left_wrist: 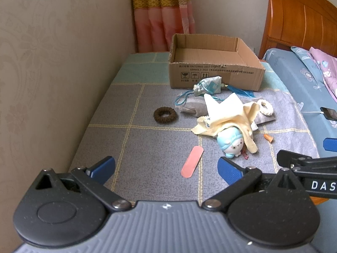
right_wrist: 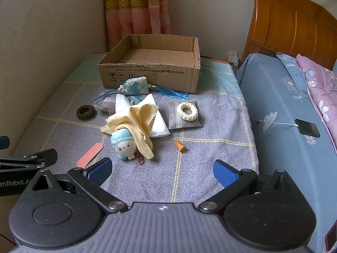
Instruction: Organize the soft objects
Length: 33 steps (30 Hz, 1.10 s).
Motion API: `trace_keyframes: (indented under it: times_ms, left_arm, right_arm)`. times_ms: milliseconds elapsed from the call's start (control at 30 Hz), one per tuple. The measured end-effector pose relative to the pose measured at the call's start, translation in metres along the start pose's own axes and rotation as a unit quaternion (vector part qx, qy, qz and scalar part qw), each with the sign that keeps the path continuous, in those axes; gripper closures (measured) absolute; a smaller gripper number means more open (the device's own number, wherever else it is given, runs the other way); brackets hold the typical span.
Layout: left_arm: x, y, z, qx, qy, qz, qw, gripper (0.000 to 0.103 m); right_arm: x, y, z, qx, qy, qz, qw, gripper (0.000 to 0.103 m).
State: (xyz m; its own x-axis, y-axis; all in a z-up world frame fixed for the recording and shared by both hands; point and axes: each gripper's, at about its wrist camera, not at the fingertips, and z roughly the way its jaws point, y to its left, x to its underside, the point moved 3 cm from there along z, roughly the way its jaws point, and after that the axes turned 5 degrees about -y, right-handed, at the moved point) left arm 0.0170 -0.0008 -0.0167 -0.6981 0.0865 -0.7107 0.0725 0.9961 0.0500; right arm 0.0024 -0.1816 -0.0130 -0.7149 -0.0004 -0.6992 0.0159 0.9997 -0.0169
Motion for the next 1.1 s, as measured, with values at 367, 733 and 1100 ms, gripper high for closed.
trace_keyframes:
  times_ms: [367,733,1100]
  left_arm:
    - [-0.0004,0.0001,-0.0007,0.000,-0.001,-0.001,1.0000,0.001]
    - [-0.0003,-0.0001,-0.0010,0.000,-0.001,-0.001,1.0000,0.001]
    - [-0.0010,0.0008,-0.0014,0.000,-0.002,-0.002,1.0000,0.001]
  right_arm:
    - [-0.0003,-0.0001,-0.0014,0.000,-0.003,0.000,1.000,0.000]
    - [-0.0004,-0.0007,-0.0017,-0.001,-0.002,0.001,1.000,0.000]
    - [-0.0007,-0.0007,-0.0020,-0.001,-0.004,0.001,1.000,0.000]
